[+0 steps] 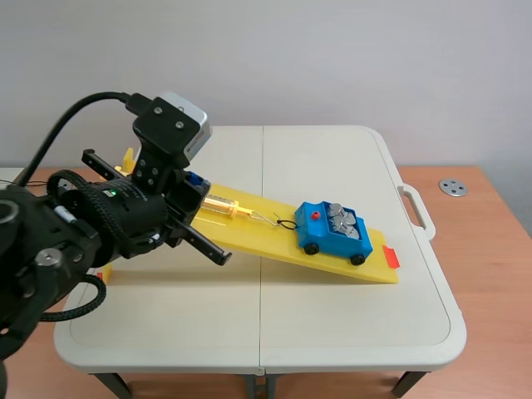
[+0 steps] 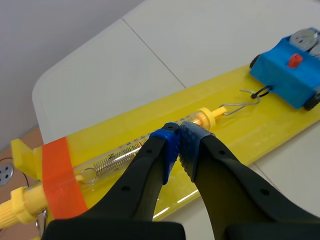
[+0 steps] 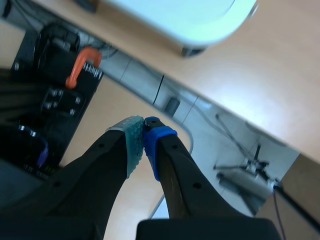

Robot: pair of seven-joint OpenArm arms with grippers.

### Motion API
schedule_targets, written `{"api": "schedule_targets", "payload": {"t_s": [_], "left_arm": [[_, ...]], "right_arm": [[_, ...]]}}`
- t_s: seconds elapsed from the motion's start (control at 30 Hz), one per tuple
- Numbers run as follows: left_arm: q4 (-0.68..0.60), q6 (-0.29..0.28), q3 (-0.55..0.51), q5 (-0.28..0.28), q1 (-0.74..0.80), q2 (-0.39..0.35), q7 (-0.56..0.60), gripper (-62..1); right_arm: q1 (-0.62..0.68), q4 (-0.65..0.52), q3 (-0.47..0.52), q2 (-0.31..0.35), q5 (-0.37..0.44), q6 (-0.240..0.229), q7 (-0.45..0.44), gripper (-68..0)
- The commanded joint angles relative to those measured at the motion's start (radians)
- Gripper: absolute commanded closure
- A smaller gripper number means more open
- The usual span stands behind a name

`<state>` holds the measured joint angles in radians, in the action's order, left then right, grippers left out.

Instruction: Place the four metal weights on the blue cart on the ramp.

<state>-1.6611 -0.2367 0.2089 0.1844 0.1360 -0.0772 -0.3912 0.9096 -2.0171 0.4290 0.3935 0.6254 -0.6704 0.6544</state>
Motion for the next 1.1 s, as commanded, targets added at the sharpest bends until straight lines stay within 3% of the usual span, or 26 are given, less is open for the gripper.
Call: {"api": "schedule_targets", "payload": {"t_s": [0.0,0.17,0.37,0.47,0.57,0.67,0.9,1.0,1.07], "left_arm": [[-0.220,0.040,-0.026,-0.087,0.047,-0.034,0.075,-2.9],[-0.357,0.040,-0.030,-0.159,0.189,-0.084,0.035,-3.0],[-0.513,0.039,-0.060,-0.256,0.364,-0.093,-0.029,-3.2],[-0.580,0.032,-0.068,-0.261,0.450,-0.093,-0.042,-3.3],[-0.618,0.032,-0.069,-0.260,0.520,-0.093,-0.052,-11.1],[-0.618,0.032,-0.069,-0.260,0.554,-0.092,-0.050,-23.2],[-0.618,0.033,-0.069,-0.259,0.560,-0.090,0.009,-57.6],[-0.618,0.037,-0.069,-0.253,0.560,-0.090,0.027,-62.3],[-0.618,0.043,-0.069,-0.248,0.559,-0.090,0.032,-62.3]], "right_arm": [[-0.063,-0.074,0.018,0.027,0.052,-0.034,-0.132,-0.6],[-0.138,-0.074,0.018,0.018,0.052,-0.034,-0.207,-0.6],[-0.232,-0.074,0.017,-0.051,0.053,-0.034,-0.278,-0.7],[-0.276,-0.074,0.015,-0.094,0.053,-0.035,-0.276,-2.0],[-0.313,-0.074,0.014,-0.126,0.055,-0.044,-0.253,-6.2],[-0.349,-0.073,-0.009,-0.139,0.057,-0.069,-0.241,-17.4],[-0.409,-0.072,-0.134,-0.139,0.056,-0.055,-0.245,-51.2],[-0.409,-0.071,-0.174,-0.139,0.048,0.004,-0.251,-66.8],[-0.409,-0.071,-0.189,-0.139,0.032,0.037,-0.250,-66.1]]}}
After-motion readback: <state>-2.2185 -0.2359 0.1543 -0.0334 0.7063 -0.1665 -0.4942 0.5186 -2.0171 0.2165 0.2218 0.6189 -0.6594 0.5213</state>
